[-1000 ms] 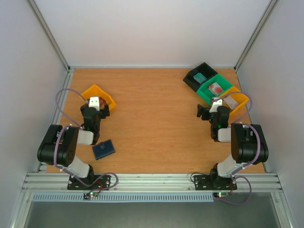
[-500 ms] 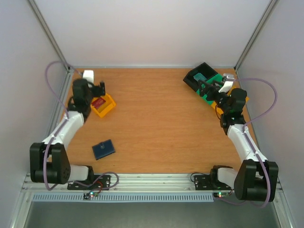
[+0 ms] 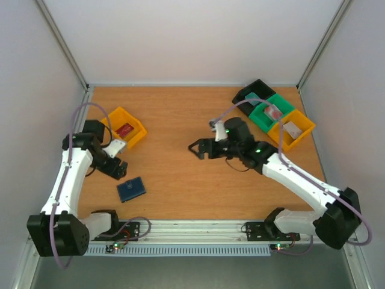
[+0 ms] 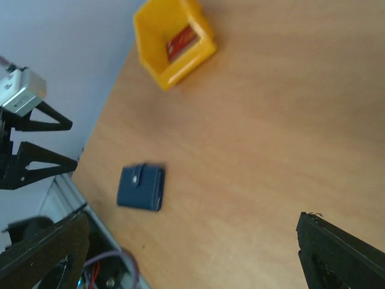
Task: Take the credit cards out of the card holder
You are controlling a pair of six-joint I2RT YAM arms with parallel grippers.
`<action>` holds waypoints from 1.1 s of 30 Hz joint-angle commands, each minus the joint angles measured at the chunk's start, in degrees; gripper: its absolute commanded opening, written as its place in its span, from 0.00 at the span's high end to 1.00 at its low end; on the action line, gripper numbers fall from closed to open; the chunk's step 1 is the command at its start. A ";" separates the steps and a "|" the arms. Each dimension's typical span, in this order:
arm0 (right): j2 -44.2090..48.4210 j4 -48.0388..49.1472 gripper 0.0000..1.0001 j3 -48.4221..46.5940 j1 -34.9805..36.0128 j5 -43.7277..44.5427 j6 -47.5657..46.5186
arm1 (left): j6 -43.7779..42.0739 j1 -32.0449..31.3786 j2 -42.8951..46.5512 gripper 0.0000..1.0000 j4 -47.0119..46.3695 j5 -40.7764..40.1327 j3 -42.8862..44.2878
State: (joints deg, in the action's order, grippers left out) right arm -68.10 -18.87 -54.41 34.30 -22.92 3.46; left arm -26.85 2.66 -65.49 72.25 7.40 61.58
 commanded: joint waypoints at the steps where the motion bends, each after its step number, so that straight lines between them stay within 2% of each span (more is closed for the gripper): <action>1: -6.81 -6.50 0.05 -5.01 11.62 8.35 5.32 | -6.95 1.30 -0.87 0.09 11.25 1.85 -4.76; 5: -17.69 -6.74 0.05 -11.56 20.39 10.52 7.26 | -9.38 4.57 -5.53 0.16 10.70 4.27 -7.88; 8: -24.51 -4.69 0.06 -15.54 23.34 9.86 9.29 | -9.90 6.74 -10.16 0.19 8.52 7.11 -8.93; 11: -30.85 0.40 0.09 -16.84 24.08 4.42 12.74 | -9.30 7.59 -16.02 0.24 4.89 9.11 -8.82; 15: -39.54 5.30 0.18 -20.47 25.29 -0.01 15.36 | -8.19 8.09 -23.77 0.37 0.19 10.02 -8.24; 18: -45.70 7.69 0.25 -24.11 26.16 -1.69 17.41 | -10.87 8.25 -27.63 0.44 -0.16 11.62 -8.28; 25: -60.48 9.68 0.40 -34.90 26.62 -9.11 21.97 | -18.95 8.33 -29.36 0.47 -1.79 16.49 -11.73; 28: -64.28 8.38 0.43 -39.53 27.18 -11.70 22.25 | -20.43 8.27 -32.43 0.50 -3.26 16.89 -12.19; 29: -65.10 7.77 0.44 -40.57 27.21 -12.29 22.27 | -20.51 8.32 -33.81 0.55 -3.52 17.37 -11.91; 33: -65.72 6.09 0.57 -42.75 27.26 -12.68 21.60 | -21.32 8.33 -38.95 0.63 -2.45 20.70 -9.64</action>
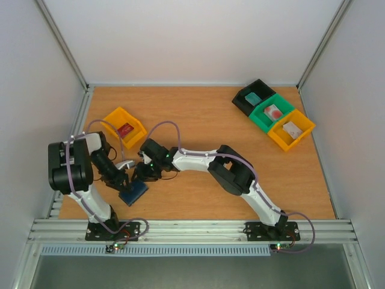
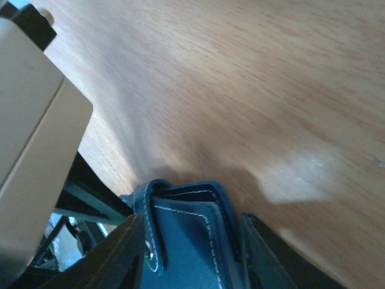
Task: Take the credit cards out of the card holder
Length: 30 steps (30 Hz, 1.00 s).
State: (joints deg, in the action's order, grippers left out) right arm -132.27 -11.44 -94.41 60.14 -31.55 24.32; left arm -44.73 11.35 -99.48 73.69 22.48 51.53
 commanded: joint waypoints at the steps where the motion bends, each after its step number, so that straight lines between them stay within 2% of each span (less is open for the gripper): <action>1: -1.58 -2.14 0.62 -3.32 1.39 -4.09 0.39 | -3.50 -0.37 -5.49 0.63 -4.41 6.07 0.64; 5: -0.75 -3.71 0.77 -3.43 1.40 -5.15 0.31 | -2.60 -0.24 -5.45 0.64 -6.78 6.49 0.94; 8: 1.36 -2.30 0.98 0.42 1.24 -4.83 0.51 | -2.21 -0.11 -4.40 0.64 -7.51 6.36 1.52; 12: 5.71 -0.67 0.99 5.32 -0.29 -3.60 -0.34 | -1.19 -0.10 -1.15 0.62 -6.94 7.88 3.59; 15: 11.24 1.58 0.99 11.05 -2.14 -0.81 -0.77 | -0.41 -0.10 2.60 0.54 -6.72 10.48 5.51; 21: 23.64 7.99 0.99 22.71 -5.97 4.23 -2.05 | 4.35 -0.10 7.96 0.32 -6.99 17.81 9.98; 25: 32.10 9.74 0.99 28.24 -8.87 8.28 -3.59 | 12.31 -0.11 9.97 0.27 -7.94 22.01 17.32; 28: 37.23 9.10 0.99 30.26 -11.26 10.98 -5.39 | 14.36 -0.19 11.48 0.19 -6.31 34.06 20.03; 30: 40.57 8.36 0.99 30.63 -12.83 12.39 -6.16 | 15.78 -0.23 13.35 0.23 -8.52 39.55 19.99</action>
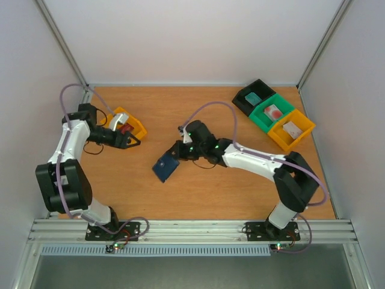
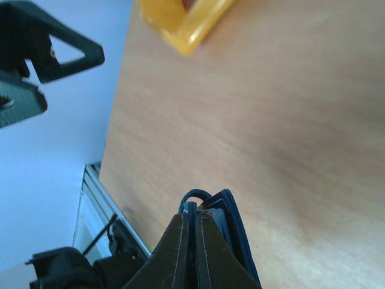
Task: Take the credit cards out of the card holder
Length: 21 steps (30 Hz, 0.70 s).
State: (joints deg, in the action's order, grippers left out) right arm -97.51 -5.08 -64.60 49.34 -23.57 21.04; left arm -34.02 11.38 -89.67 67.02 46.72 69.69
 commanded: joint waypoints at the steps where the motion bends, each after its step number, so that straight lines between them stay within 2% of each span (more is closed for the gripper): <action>1: 7.56 1.07 0.99 0.39 -2.58 5.46 -3.76 | 8.43 -0.18 4.81 0.24 -4.32 16.37 1.55; 3: 11.24 -2.20 0.99 -1.95 -3.09 8.65 -6.48 | 15.45 -0.28 7.43 0.26 -8.32 16.55 1.42; 6: 15.70 -6.88 0.99 -7.46 -3.11 12.74 -11.62 | 21.69 -0.61 11.29 0.24 -6.59 16.60 4.10; 8: 17.13 -11.42 0.99 -12.22 -3.11 15.07 -13.78 | 20.86 -1.03 13.33 0.22 -0.15 16.58 7.88; 10: 19.05 -12.01 0.99 -14.00 -3.11 16.16 -14.05 | 19.36 -1.34 15.57 0.20 3.75 17.69 10.48; 13: 21.75 -10.65 0.99 -15.89 -3.05 15.22 -13.08 | 20.70 -2.05 21.97 0.17 1.68 18.97 7.58; 17: 22.23 -14.10 0.99 -21.55 -0.23 16.38 -16.67 | 24.94 -6.39 34.15 0.07 -9.10 19.87 1.03; 19: 22.55 -14.02 0.99 -22.41 0.61 16.10 -16.95 | 31.88 -8.30 40.14 0.02 -22.97 20.81 -5.17; 21: 22.90 -13.50 0.99 -22.94 1.05 15.70 -16.72 | 45.54 -8.93 45.06 0.01 -41.62 21.16 -12.63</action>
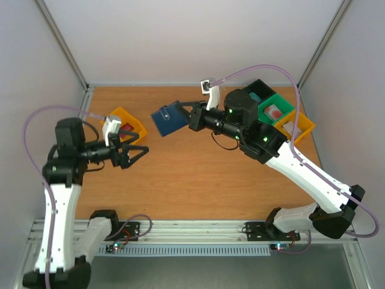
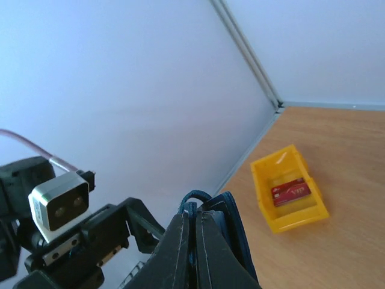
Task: Take the credit cards out of the card holder
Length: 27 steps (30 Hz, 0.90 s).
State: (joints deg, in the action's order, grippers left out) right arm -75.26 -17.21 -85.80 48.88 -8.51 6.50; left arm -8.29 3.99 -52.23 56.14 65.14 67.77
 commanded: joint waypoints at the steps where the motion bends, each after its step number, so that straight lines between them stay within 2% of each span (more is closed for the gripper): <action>1: 0.76 -1.40 0.99 -2.00 1.81 0.61 -2.43 | 24.14 -1.60 9.53 0.01 -41.10 2.97 -13.94; 5: 0.19 -1.62 0.99 -2.21 2.18 -0.78 -2.47 | 33.90 -1.63 8.77 0.01 -51.54 2.96 -18.97; 7: -0.32 -0.71 0.99 -2.28 2.19 -2.51 -2.26 | 42.67 -2.05 8.11 0.01 -63.63 4.11 -22.78; 11: -2.37 -0.29 0.99 -4.50 2.18 -6.52 -3.34 | 47.82 -3.70 6.48 0.01 -69.33 -1.43 -24.75; 15: -3.49 0.30 0.99 -5.61 2.18 -7.61 -3.78 | 55.93 -8.53 5.18 0.01 -78.70 -0.77 -25.59; 20: -4.98 0.68 0.99 -8.17 2.18 -11.79 -4.90 | 56.77 -11.32 6.25 0.01 -78.92 -0.50 -26.35; 21: -5.06 0.47 0.99 -8.84 2.18 -12.73 -5.28 | 57.98 -11.37 5.51 0.07 -79.17 -0.13 -26.06; 22: -5.08 0.43 0.99 -9.20 2.18 -13.78 -5.55 | 59.35 -11.37 4.65 0.19 -80.14 0.20 -25.65; 25: -4.54 -0.11 0.99 -9.03 1.90 -15.14 -7.35 | 62.77 -11.37 4.21 0.83 -83.34 1.87 -24.93; 26: -4.34 -0.48 0.99 -8.69 1.65 -15.13 -7.67 | 62.95 -11.31 4.87 0.96 -83.19 2.21 -24.82; 27: -4.20 -1.24 0.99 -8.53 1.30 -15.16 -8.17 | 62.70 -11.34 5.66 0.99 -82.55 2.75 -24.61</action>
State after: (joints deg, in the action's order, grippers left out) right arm -80.62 -19.18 -92.84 50.74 -20.71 1.45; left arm 50.65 -7.16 -48.05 -20.95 65.34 42.02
